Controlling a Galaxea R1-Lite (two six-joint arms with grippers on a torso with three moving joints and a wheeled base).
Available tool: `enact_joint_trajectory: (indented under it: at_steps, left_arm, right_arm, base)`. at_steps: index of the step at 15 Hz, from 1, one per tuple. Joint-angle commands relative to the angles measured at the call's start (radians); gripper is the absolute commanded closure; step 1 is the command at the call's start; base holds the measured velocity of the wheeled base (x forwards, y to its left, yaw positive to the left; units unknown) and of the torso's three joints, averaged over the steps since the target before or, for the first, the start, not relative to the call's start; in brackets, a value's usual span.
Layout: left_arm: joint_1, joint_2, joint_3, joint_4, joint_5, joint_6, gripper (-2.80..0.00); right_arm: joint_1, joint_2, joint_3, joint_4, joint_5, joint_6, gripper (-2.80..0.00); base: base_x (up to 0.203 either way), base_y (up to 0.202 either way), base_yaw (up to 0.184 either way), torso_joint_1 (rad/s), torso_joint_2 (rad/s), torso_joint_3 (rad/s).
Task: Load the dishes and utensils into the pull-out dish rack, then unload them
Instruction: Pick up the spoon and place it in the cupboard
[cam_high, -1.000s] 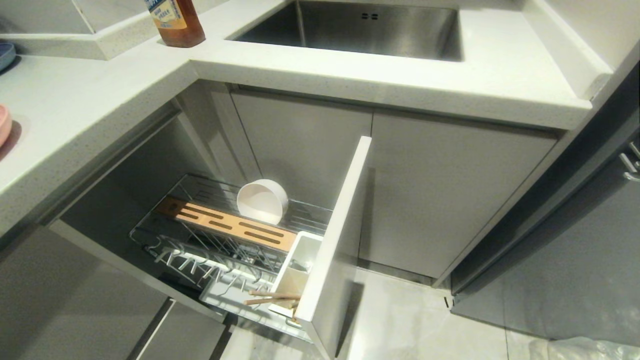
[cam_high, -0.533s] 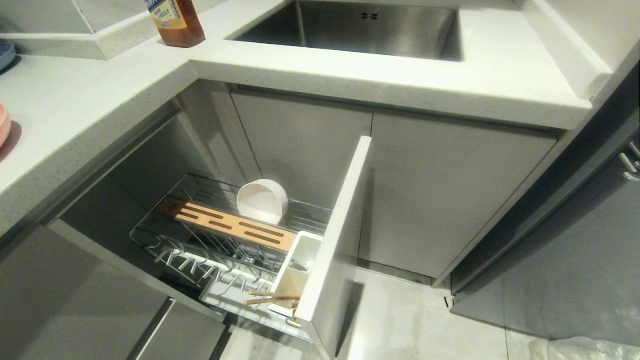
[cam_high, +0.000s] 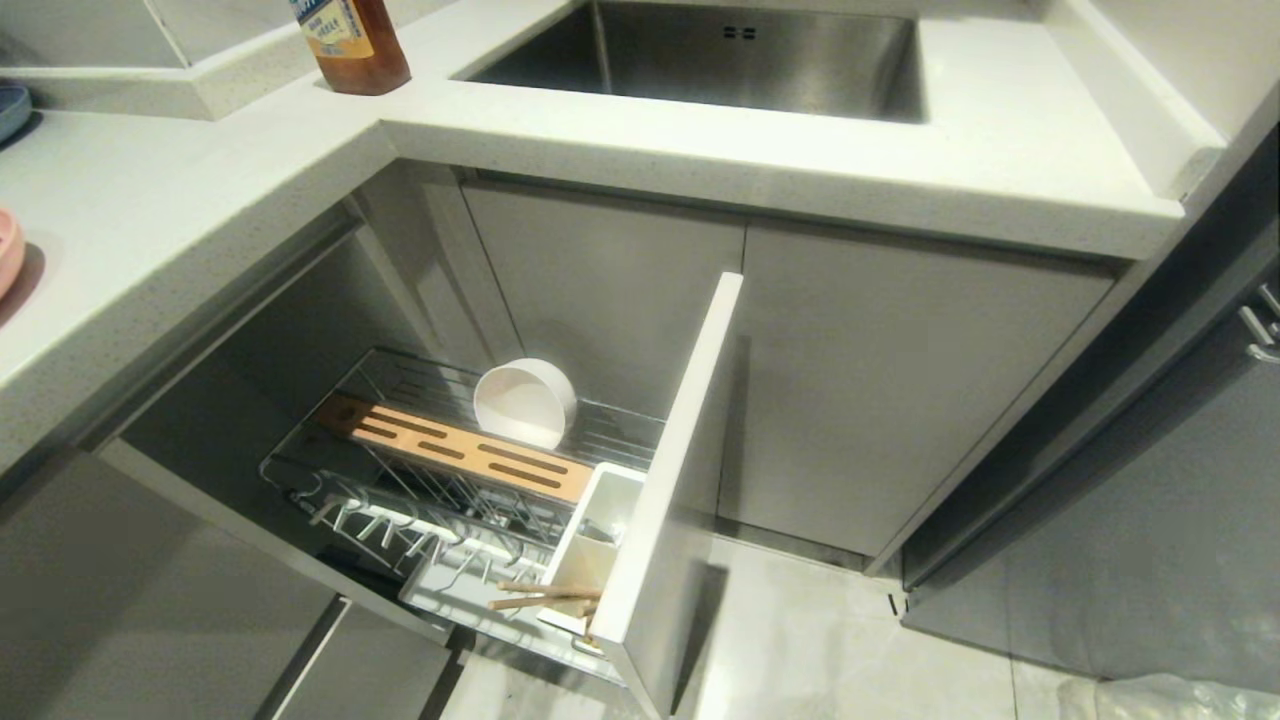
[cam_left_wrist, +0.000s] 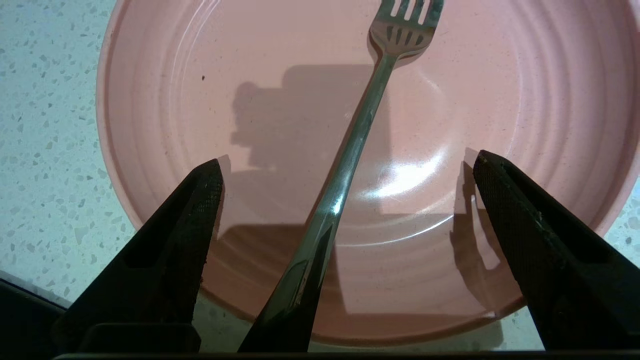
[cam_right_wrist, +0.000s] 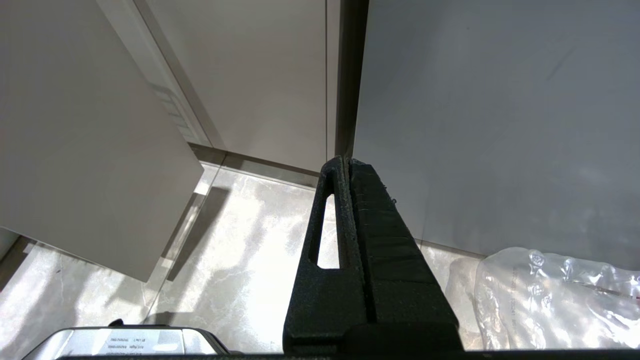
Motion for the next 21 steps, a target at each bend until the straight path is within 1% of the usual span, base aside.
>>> enact_joint_trajectory:
  at_steps: [1, 5, 6, 10, 18, 19, 20, 21]
  left_arm:
    - [0.0, -0.002, -0.002, 0.004, -0.005, 0.003, -2.8]
    - [0.0, -0.004, -0.004, 0.0, -0.005, -0.002, -2.8]
    - [0.0, -0.002, -0.005, -0.001, -0.005, -0.003, 0.0]
    - [0.0, -0.005, -0.008, -0.001, -0.004, -0.036, 0.0]
    - [0.0, -0.008, -0.021, -0.001, -0.002, -0.041, 0.0]
    - [0.0, -0.01, -0.045, 0.0, -0.002, -0.059, 0.0]
    - [0.0, -0.013, -0.075, 0.0, -0.002, -0.103, 0.0]
    - [0.0, -0.018, -0.125, 0.0, -0.003, -0.194, 0.0]
  right_arm:
    - [0.0, 0.001, 0.0, 0.0, 0.0, 0.0, 0.0]
    - [0.0, 0.001, 0.0, 0.0, 0.0, 0.0, 0.0]
    - [0.0, 0.001, 0.0, 0.0, 0.0, 0.0, 0.0]
    - [0.0, 0.001, 0.0, 0.0, 0.0, 0.0, 0.0]
    - [0.0, 0.001, 0.0, 0.0, 0.0, 0.0, 0.0]
    - [0.0, 0.001, 0.0, 0.0, 0.0, 0.0, 0.0]
    - [0.0, 0.001, 0.0, 0.0, 0.0, 0.0, 0.0]
    - [0.0, 0.001, 0.0, 0.0, 0.0, 0.0, 0.0]
  base:
    - [0.0, 0.0, 0.0, 0.0, 0.0, 0.0]
    - [0.0, 0.0, 0.0, 0.0, 0.0, 0.0]
    - [0.0, 0.0, 0.0, 0.0, 0.0, 0.0]
    - [0.0, 0.0, 0.0, 0.0, 0.0, 0.0]
    - [0.0, 0.0, 0.0, 0.0, 0.0, 0.0]
    - [0.0, 0.0, 0.0, 0.0, 0.0, 0.0]
    - [0.0, 0.0, 0.0, 0.0, 0.0, 0.0]
    - [0.0, 0.0, 0.0, 0.0, 0.0, 0.0]
